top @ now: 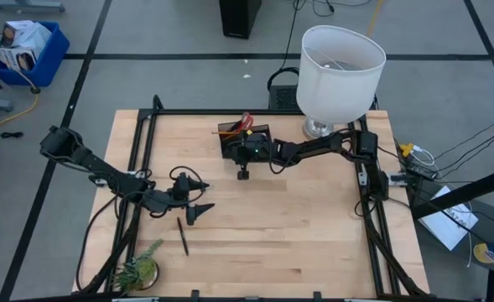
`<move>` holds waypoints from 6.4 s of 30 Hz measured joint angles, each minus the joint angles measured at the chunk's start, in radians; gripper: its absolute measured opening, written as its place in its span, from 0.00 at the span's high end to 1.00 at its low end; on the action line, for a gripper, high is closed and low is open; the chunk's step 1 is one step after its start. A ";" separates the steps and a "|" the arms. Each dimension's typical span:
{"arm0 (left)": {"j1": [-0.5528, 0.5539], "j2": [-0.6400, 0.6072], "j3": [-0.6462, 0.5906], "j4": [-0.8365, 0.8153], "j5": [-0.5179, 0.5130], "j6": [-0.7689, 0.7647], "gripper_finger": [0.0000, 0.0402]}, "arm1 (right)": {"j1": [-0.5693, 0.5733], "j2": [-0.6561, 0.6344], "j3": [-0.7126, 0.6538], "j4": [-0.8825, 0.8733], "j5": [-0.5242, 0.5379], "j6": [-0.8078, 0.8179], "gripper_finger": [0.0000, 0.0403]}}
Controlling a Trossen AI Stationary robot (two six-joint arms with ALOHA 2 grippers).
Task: Pick and place office supplies into organizer
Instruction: Put the black binder clip into the black desk organizer, then put the black pen into the black desk organizer
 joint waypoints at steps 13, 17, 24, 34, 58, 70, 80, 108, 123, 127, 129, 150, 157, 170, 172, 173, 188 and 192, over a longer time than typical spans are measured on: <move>0.000 0.000 0.000 -0.017 0.000 0.003 0.02 | 0.008 -0.001 0.001 0.104 0.255 -0.149 1.00; 0.000 0.000 0.000 -0.024 0.000 0.012 0.02 | 0.014 -0.001 0.001 0.066 0.255 -0.203 1.00; 0.000 0.000 0.000 -0.022 -0.001 0.011 0.02 | 0.006 0.003 0.001 0.051 0.305 -0.236 1.00; 0.000 0.000 0.000 -0.021 -0.001 -0.006 0.02 | -0.011 0.004 -0.009 0.043 0.307 -0.204 0.92; 0.000 0.000 0.000 -0.036 0.105 -0.003 0.02 | 0.121 0.001 -0.014 0.038 0.224 0.001 0.69; -0.035 0.000 0.001 -0.131 0.424 -0.037 0.02 | 0.330 -0.001 -0.014 -0.018 0.232 0.031 0.69; -0.130 0.001 0.005 -0.286 0.503 -0.118 0.02 | 0.481 -0.070 -0.015 -0.075 0.227 0.151 0.71; -0.315 0.001 0.040 -0.600 0.403 0.337 0.02 | 0.548 -0.094 -0.015 0.103 0.231 0.563 0.71; -0.300 0.001 -0.075 -0.379 0.370 0.381 0.42 | 0.545 -0.093 -0.015 0.077 0.231 0.607 0.73; -0.300 0.001 -0.090 -0.382 0.371 0.338 0.49 | 0.545 -0.094 -0.015 0.075 0.231 0.607 0.73; -0.300 0.001 -0.090 -0.378 0.369 0.327 0.51 | 0.545 -0.093 -0.015 0.070 0.231 0.607 0.73; -0.214 0.361 -0.087 0.012 0.343 0.173 0.58 | 0.546 -0.092 -0.185 0.349 0.231 0.638 0.75; -0.209 0.368 -0.087 0.016 0.273 -0.009 0.76 | 0.546 -0.092 -0.188 0.354 0.231 0.638 0.75; -0.158 0.372 -0.092 0.132 0.098 0.020 0.90 | 0.552 -0.092 -0.188 0.301 0.231 0.638 0.75; -0.130 0.372 -0.092 0.133 0.100 0.017 0.88 | 0.550 -0.092 -0.193 0.274 0.231 0.644 0.75; -0.118 0.372 -0.092 0.137 0.100 0.015 0.87 | 0.550 -0.092 -0.201 0.272 0.231 0.658 0.75; 0.021 0.370 -0.090 0.428 0.190 0.147 0.91 | 0.540 -0.069 -0.322 0.280 0.339 0.944 0.61; 0.055 0.370 -0.088 0.501 0.246 0.153 0.91 | 0.523 -0.070 -0.321 0.331 0.375 0.925 0.49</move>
